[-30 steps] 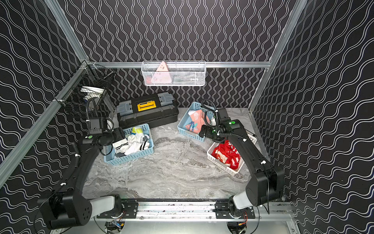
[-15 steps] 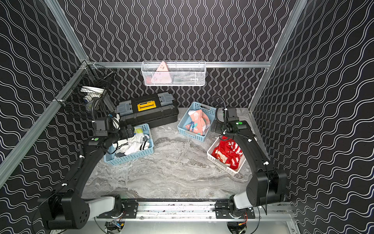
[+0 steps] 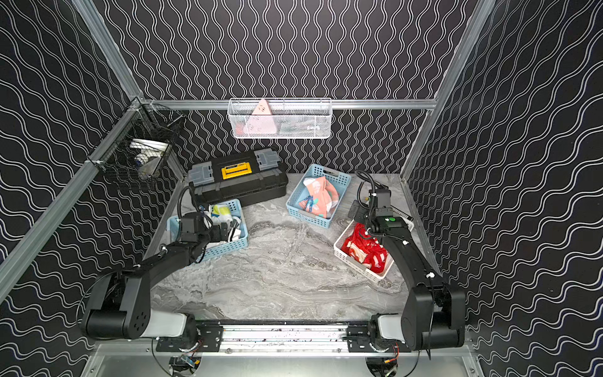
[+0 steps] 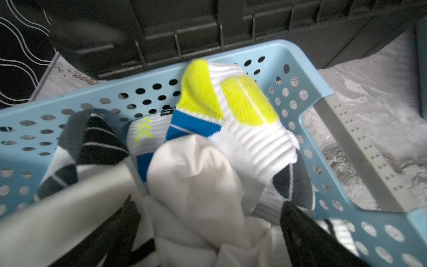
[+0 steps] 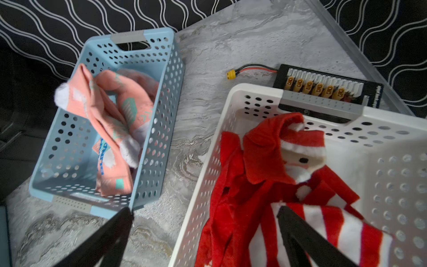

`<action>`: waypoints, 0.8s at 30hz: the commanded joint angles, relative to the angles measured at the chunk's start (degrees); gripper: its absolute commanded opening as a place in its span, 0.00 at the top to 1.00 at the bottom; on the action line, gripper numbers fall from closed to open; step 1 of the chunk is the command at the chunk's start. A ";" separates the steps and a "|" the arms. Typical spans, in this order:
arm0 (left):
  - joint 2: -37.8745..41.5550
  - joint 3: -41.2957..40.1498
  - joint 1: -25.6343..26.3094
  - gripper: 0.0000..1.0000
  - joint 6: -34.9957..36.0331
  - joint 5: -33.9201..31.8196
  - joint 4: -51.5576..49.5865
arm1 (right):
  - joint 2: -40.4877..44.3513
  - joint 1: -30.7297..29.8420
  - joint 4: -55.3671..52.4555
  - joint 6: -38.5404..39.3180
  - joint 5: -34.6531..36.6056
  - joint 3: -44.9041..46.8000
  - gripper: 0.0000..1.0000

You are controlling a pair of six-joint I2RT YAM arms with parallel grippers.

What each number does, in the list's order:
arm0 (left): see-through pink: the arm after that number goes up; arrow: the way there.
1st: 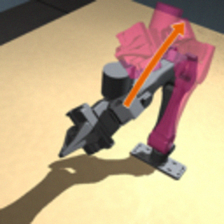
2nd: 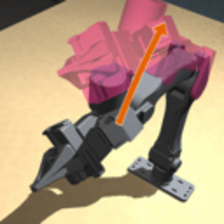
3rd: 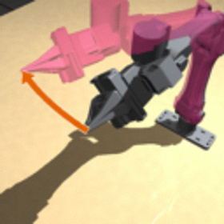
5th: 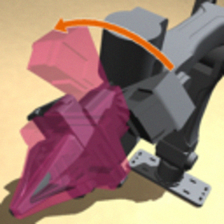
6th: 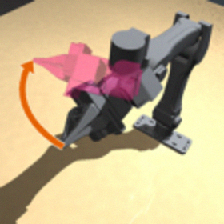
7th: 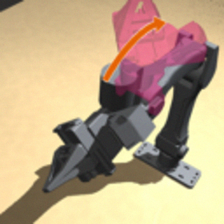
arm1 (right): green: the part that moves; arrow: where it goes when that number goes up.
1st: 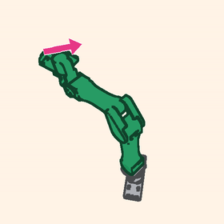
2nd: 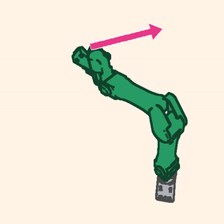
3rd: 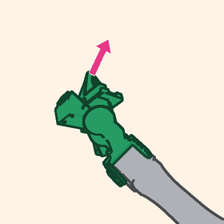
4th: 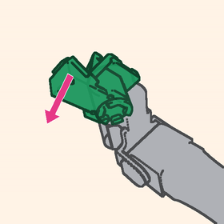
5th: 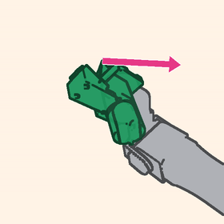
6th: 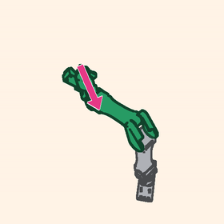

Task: Sort the socks into the basket by color
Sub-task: Reset both arms

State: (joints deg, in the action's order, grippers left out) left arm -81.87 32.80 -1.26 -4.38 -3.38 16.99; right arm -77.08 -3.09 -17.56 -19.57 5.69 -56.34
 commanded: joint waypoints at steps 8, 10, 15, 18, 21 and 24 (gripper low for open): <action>-5.07 -7.40 0.02 0.01 1.52 -0.28 26.16 | 0.18 4.82 24.11 5.34 10.31 16.26 0.00; -7.73 -9.17 -0.01 0.01 1.75 -0.46 32.33 | -1.53 5.13 31.62 5.58 10.40 19.76 0.00; -12.10 -11.05 2.58 0.01 4.03 -0.16 39.39 | -6.85 6.70 45.19 5.94 7.47 23.99 0.00; -12.47 -11.43 2.60 0.01 4.06 -0.05 40.33 | -8.41 6.78 50.04 7.51 7.76 25.92 0.00; -12.54 -11.60 2.59 0.01 4.04 -0.05 40.86 | -10.27 7.22 56.10 7.42 7.11 28.72 0.00; -12.62 -11.61 2.58 0.01 4.17 -0.07 41.25 | -11.22 7.22 59.44 9.01 5.53 29.78 0.00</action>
State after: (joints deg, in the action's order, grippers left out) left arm -94.28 21.39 1.21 -1.19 -4.62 58.22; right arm -87.83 4.08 34.50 -12.49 12.47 -26.94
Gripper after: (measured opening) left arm 0.992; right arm 0.999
